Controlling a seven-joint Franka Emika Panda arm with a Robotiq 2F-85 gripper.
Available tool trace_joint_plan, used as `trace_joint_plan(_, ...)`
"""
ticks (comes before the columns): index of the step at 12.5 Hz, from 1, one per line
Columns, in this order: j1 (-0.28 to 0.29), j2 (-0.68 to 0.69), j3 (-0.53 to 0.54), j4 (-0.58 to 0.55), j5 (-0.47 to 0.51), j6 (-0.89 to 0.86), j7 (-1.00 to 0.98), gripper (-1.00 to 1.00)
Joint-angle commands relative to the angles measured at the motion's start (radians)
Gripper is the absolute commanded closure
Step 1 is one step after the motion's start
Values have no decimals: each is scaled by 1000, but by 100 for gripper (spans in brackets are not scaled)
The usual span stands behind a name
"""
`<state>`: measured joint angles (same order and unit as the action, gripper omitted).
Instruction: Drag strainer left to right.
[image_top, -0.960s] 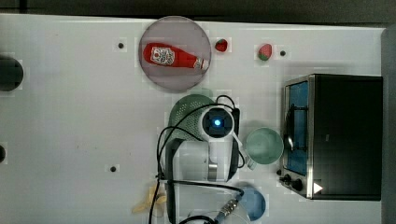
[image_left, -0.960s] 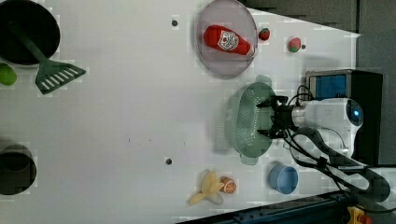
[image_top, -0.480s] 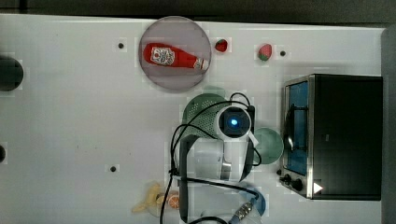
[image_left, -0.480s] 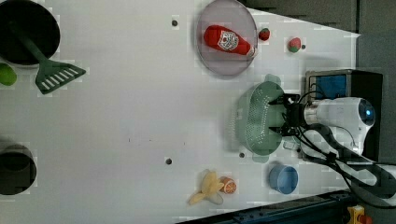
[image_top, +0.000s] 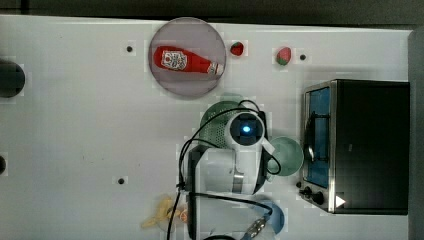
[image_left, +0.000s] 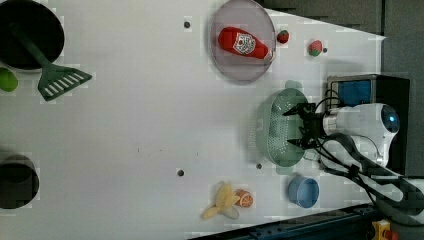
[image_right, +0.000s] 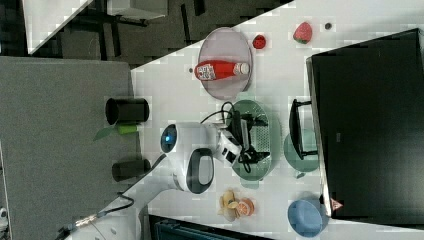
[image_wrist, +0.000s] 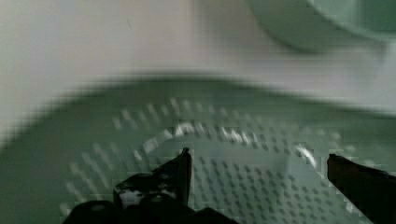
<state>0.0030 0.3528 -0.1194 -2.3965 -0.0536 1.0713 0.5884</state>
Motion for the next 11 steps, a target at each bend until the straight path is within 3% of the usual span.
trace_joint_plan(1,10,-198,29,35,7,-117,-249,-100)
trace_joint_plan(6,10,-441,32,235,9,-568,-535,-100)
trace_joint_plan(11,10,-532,33,478,14,-961,-584,-100)
